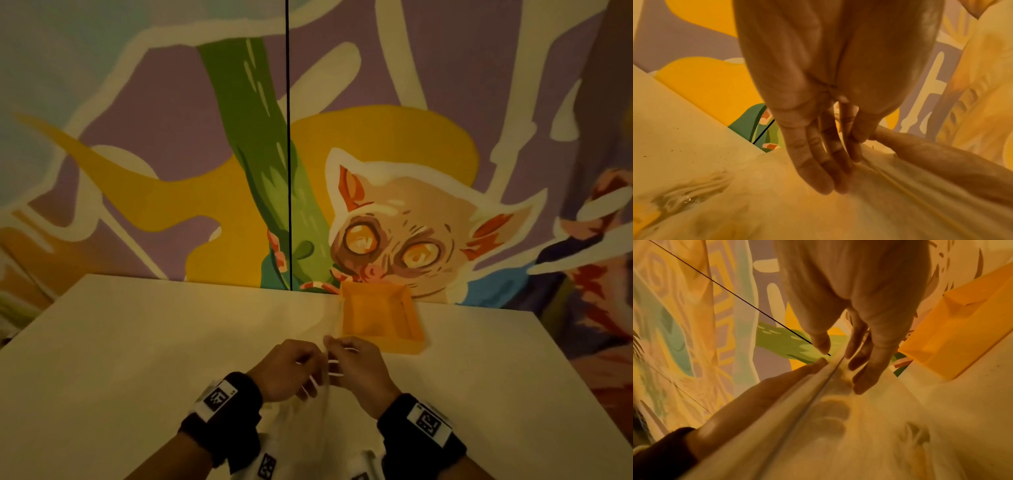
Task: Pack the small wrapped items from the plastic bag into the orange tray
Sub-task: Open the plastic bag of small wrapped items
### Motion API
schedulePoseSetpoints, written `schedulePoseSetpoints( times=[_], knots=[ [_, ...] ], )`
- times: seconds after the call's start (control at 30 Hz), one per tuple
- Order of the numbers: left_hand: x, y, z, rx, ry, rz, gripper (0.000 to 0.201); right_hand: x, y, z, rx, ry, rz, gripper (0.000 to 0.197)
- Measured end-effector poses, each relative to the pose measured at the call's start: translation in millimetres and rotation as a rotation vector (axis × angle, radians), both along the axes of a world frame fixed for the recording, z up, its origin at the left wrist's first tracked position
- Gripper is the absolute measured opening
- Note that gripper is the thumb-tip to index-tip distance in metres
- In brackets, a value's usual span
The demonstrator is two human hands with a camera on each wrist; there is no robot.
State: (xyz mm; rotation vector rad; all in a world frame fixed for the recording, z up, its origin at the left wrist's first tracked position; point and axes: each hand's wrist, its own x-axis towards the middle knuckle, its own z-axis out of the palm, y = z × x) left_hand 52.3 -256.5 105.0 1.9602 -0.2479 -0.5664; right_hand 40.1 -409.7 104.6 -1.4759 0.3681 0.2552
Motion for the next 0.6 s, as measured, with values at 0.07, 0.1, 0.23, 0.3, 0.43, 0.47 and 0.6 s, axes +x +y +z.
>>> schedulePoseSetpoints(
  times=[0.07,0.1,0.23,0.3,0.43,0.47,0.6],
  knots=[
    [-2,0,-2,0.029,-0.014,-0.019,0.029,2,3,-4,-0.031,-0.019,0.035,0.020],
    [-3,0,-3,0.045,-0.018,-0.017,0.029,2,3,-7,-0.041,-0.024,0.056,0.020],
    [-3,1,-4,0.026,0.021,0.064,0.029,1,4,-9,-0.021,-0.020,0.083,0.023],
    [-2,1,-3,-0.011,0.073,0.103,0.033,-2,2,-7,0.002,-0.025,0.111,0.022],
    [1,1,0,-0.091,0.150,0.134,0.036,-6,-2,-2,0.074,-0.058,0.205,0.017],
    [2,2,0,-0.110,0.168,0.132,0.034,-7,-3,-1,0.066,-0.074,0.220,0.016],
    [5,4,-1,-0.171,0.220,0.110,0.034,-7,-6,-5,-0.088,-0.148,0.222,0.022]
  ],
)
